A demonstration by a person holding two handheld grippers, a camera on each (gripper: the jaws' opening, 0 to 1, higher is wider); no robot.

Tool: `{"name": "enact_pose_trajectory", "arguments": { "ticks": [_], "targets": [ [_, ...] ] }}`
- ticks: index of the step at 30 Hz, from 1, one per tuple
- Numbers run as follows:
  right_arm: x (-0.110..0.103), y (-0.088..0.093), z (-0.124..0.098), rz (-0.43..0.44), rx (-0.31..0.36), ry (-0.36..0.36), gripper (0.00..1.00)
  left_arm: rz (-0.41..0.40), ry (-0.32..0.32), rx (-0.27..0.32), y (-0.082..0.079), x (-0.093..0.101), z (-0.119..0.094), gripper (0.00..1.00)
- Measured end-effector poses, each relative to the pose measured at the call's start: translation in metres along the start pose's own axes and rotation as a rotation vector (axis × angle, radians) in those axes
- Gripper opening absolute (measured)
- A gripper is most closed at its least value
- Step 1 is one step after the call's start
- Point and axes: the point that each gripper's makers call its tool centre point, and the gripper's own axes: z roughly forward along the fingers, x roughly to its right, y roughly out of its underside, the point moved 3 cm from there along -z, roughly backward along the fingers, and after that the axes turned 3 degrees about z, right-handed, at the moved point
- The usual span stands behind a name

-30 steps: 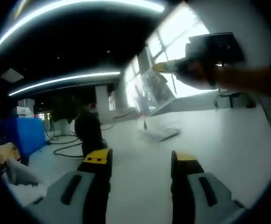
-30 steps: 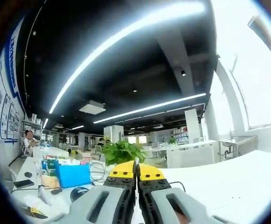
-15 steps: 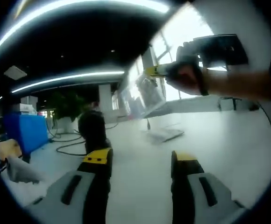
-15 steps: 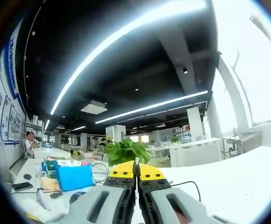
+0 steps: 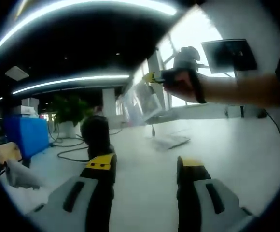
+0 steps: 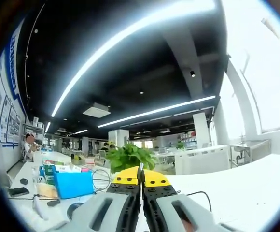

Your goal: Clip sheet goods on table flip sheet goods clip sheet goods scan sheet goods put sheet goods back to table

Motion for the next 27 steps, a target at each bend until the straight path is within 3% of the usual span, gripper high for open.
{"name": "enact_pose_trajectory", "arguments": {
  "ticks": [19,27],
  "targets": [
    [-0.015,0.024,0.028,0.006,0.018,0.030,0.00,-0.003,-0.008,-0.007,0.002,-0.003,0.001,0.43],
    [-0.016,0.026,0.031,-0.082,0.023,0.052,0.00,-0.001,-0.018,-0.013,0.003,-0.005,0.001,0.43]
  ]
}}
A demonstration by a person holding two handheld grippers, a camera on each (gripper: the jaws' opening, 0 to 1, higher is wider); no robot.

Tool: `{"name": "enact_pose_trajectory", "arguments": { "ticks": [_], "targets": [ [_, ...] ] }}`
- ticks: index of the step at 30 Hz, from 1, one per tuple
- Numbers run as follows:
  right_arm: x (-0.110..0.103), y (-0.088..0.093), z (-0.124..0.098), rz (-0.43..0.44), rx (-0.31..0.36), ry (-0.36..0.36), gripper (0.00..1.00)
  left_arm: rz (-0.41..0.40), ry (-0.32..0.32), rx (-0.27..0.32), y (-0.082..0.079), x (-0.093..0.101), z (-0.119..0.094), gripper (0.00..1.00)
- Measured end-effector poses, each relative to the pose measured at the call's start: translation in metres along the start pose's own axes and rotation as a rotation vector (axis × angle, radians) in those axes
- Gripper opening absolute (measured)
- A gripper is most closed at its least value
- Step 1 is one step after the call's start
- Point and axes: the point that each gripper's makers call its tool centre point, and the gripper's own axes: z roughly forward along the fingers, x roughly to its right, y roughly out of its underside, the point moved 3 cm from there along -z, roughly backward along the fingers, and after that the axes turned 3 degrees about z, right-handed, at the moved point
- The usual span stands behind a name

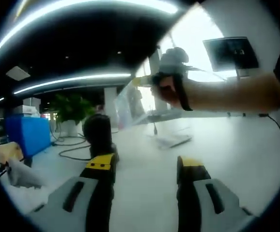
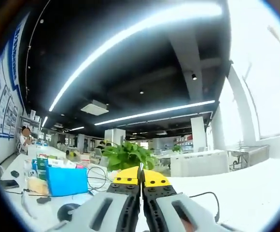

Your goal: Clip sheet goods on table flip sheet goods clip sheet goods scan sheet goods put sheet goods back to table

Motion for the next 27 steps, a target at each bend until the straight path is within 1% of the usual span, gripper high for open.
{"name": "enact_pose_trajectory", "arguments": {
  "ticks": [2,3,5,7,9,12,14,15,17,22,27],
  "targets": [
    [-0.001,0.002,0.000,-0.012,0.008,-0.001,0.00,-0.005,-0.001,0.002,0.000,-0.001,0.000,0.43],
    [-0.004,0.004,0.000,0.021,-0.001,-0.016,0.00,-0.005,-0.001,0.003,0.000,-0.001,0.000,0.43],
    [-0.005,0.005,0.000,-0.018,0.007,-0.012,0.00,-0.004,-0.001,0.003,0.000,-0.001,0.000,0.43],
    [-0.008,0.007,-0.004,-0.025,0.014,-0.012,0.00,-0.002,0.001,0.002,-0.001,0.000,0.000,0.43],
    [-0.009,0.005,-0.008,-0.043,0.027,-0.006,0.00,0.000,-0.001,0.004,-0.001,0.000,0.000,0.43],
    [-0.010,0.004,-0.007,-0.037,0.037,-0.005,0.00,0.003,-0.003,0.003,-0.001,0.000,0.000,0.43],
    [-0.013,0.001,-0.009,-0.067,0.058,-0.011,0.00,0.005,-0.004,0.001,-0.001,0.000,0.000,0.43],
    [-0.013,0.001,-0.008,-0.105,0.066,-0.018,0.00,0.006,-0.004,0.001,-0.001,0.001,0.000,0.43],
    [-0.014,0.003,-0.008,-0.107,0.065,-0.021,0.00,0.008,-0.003,-0.001,-0.001,0.001,0.000,0.43],
    [-0.016,0.012,-0.013,-0.155,0.062,-0.031,0.00,0.013,-0.002,-0.003,-0.001,0.002,-0.001,0.43],
    [-0.012,0.022,-0.013,-0.179,0.044,-0.033,0.00,0.013,0.000,-0.003,-0.001,0.002,-0.001,0.43]
  ]
}}
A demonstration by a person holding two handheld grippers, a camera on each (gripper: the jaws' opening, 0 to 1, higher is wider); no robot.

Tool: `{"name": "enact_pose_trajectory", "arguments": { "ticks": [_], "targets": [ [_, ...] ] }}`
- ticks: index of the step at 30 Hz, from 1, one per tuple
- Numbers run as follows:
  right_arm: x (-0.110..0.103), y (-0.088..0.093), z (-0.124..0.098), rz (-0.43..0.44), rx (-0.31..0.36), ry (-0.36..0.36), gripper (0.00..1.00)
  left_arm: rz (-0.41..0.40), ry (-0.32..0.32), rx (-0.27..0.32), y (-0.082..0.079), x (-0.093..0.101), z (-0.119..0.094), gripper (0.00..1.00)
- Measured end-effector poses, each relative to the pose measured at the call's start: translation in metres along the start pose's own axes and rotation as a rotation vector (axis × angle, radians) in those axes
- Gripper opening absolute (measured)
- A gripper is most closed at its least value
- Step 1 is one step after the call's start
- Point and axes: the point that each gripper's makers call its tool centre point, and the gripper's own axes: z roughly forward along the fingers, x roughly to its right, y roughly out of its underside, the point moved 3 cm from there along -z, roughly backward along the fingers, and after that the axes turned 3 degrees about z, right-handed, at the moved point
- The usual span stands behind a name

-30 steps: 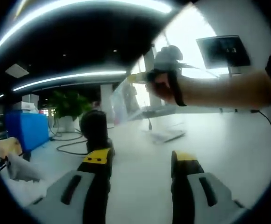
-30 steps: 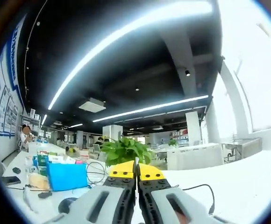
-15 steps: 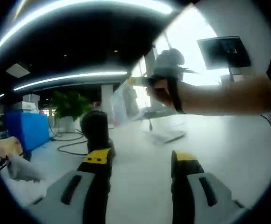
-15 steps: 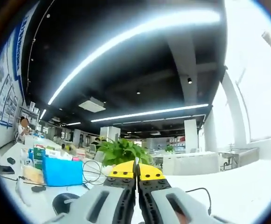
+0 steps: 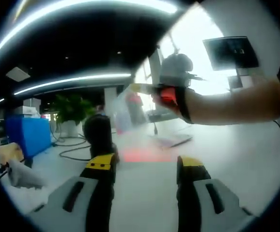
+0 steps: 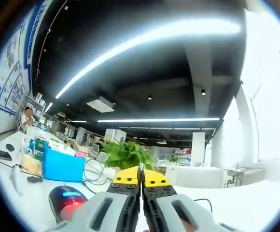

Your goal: Clip sheet goods on table flip sheet goods clip sheet goods scan sheet goods put sheet goods back to table

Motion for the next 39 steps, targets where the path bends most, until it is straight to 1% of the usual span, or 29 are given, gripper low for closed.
{"name": "enact_pose_trajectory", "arguments": {
  "ticks": [6,9,10,11,14,18,19,23,33,39],
  "targets": [
    [0.003,0.001,-0.003,0.021,-0.004,0.005,0.00,-0.003,0.000,0.000,0.000,0.000,0.000,0.43],
    [0.005,-0.005,-0.004,0.025,-0.002,0.002,0.00,-0.004,0.001,0.002,-0.001,0.001,0.000,0.43],
    [0.007,-0.006,-0.003,0.059,0.001,0.002,0.00,-0.002,0.003,0.002,-0.001,0.002,0.000,0.43],
    [0.011,-0.008,-0.003,0.073,-0.003,0.011,0.00,0.001,0.005,0.001,-0.001,0.002,0.000,0.43],
    [0.014,-0.011,-0.003,0.041,0.003,0.004,0.00,0.002,0.006,-0.002,0.000,0.002,0.000,0.43],
    [0.018,-0.017,-0.002,0.031,0.003,-0.012,0.00,0.004,0.005,-0.006,0.001,0.001,0.002,0.43],
    [0.021,-0.028,-0.005,0.040,0.006,-0.024,0.00,0.006,0.005,-0.009,0.003,0.000,0.004,0.43],
    [0.023,-0.039,-0.009,0.053,0.011,-0.031,0.00,0.008,0.005,-0.010,0.003,0.000,0.004,0.43],
    [0.028,-0.053,-0.014,0.057,0.010,-0.048,0.00,0.012,0.007,-0.006,0.003,-0.001,0.003,0.43],
    [0.031,-0.061,-0.024,0.063,0.004,-0.052,0.00,0.012,0.006,-0.004,0.002,0.000,0.002,0.43]
  ]
}}
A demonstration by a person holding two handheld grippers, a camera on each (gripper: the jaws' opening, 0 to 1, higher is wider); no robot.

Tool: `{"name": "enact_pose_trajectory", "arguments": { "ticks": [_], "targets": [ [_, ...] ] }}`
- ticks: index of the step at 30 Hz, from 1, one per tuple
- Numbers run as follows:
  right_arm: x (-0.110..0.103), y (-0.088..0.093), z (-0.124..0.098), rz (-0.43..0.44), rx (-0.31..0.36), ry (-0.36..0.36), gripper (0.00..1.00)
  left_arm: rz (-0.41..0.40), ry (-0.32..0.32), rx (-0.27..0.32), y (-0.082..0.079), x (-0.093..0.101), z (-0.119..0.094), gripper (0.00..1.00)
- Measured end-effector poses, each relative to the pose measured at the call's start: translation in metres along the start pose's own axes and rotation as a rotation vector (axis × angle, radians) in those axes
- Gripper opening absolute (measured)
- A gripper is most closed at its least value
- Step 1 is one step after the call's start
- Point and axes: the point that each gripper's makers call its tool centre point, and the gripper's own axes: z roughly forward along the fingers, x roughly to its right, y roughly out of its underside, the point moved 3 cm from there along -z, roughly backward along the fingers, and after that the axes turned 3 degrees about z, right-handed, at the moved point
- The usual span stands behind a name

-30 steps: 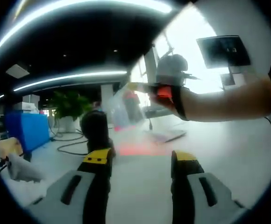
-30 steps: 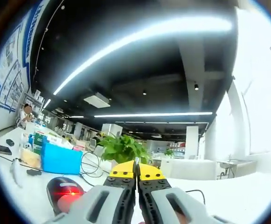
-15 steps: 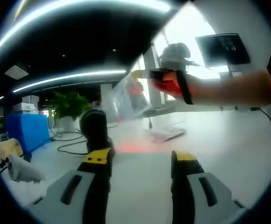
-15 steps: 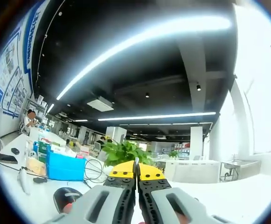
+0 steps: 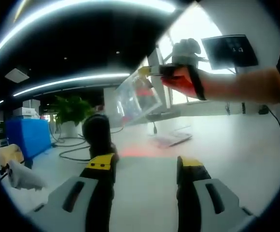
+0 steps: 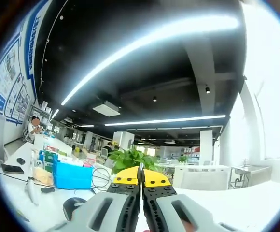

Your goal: Clip sheet goods on table flip sheet goods clip sheet goods scan sheet goods put sheet goods back to table

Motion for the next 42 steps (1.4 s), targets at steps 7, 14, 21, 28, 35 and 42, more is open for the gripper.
{"name": "enact_pose_trajectory", "arguments": {
  "ticks": [7,14,21,28,35,42],
  "targets": [
    [0.009,-0.007,-0.007,-0.035,-0.004,-0.019,0.00,0.001,-0.009,0.005,-0.002,0.000,-0.002,0.43],
    [0.025,-0.008,-0.020,-0.050,-0.014,-0.026,0.00,0.002,-0.007,0.005,-0.002,0.001,-0.002,0.43],
    [0.030,-0.002,-0.032,-0.066,-0.021,-0.039,0.00,0.003,-0.008,0.005,-0.002,0.001,-0.002,0.43],
    [0.040,0.002,-0.043,-0.085,-0.034,-0.051,0.00,0.008,-0.013,0.004,-0.002,-0.001,-0.003,0.43],
    [0.039,0.010,-0.056,-0.116,-0.053,-0.068,0.00,0.015,-0.008,0.000,-0.001,0.001,-0.001,0.43],
    [0.042,0.022,-0.065,-0.109,-0.069,-0.085,0.00,0.021,-0.011,-0.005,0.000,0.001,-0.001,0.43]
  ]
}}
